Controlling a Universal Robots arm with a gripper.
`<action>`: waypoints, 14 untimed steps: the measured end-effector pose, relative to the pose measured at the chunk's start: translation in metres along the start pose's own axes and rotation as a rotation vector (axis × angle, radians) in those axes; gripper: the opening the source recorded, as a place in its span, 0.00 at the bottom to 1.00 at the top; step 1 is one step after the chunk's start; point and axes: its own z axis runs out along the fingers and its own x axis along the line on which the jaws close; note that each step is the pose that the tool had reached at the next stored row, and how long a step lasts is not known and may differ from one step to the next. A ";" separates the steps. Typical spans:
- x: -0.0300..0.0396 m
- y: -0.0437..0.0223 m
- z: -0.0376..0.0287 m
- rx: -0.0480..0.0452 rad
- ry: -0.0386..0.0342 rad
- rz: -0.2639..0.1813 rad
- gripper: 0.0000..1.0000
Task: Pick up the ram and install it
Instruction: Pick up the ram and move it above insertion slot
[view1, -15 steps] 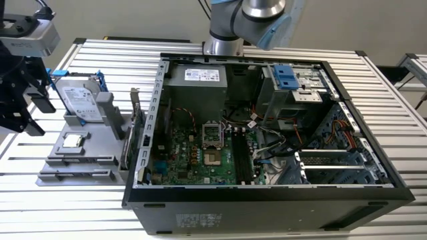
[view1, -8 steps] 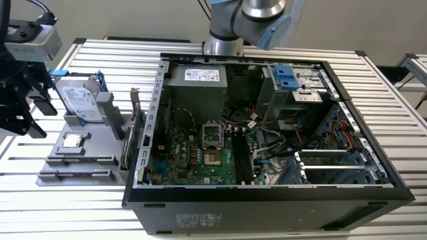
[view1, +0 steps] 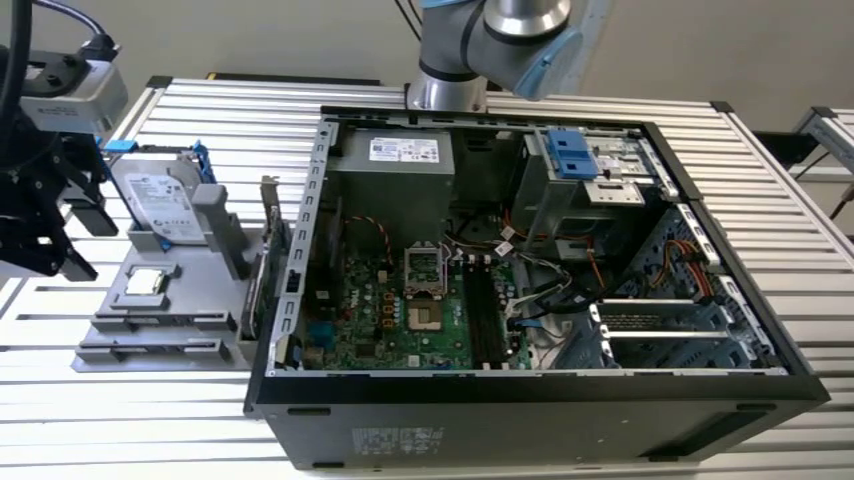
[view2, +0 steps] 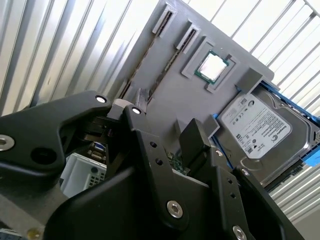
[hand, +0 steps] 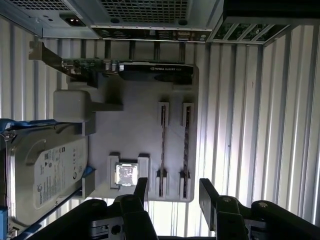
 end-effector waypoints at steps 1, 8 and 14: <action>0.0000 -0.0001 0.0008 -0.0001 0.0000 0.000 1.00; -0.0003 0.0000 0.0067 0.0000 0.0000 0.000 1.00; -0.0005 -0.0001 0.0118 0.0000 0.0000 0.000 1.00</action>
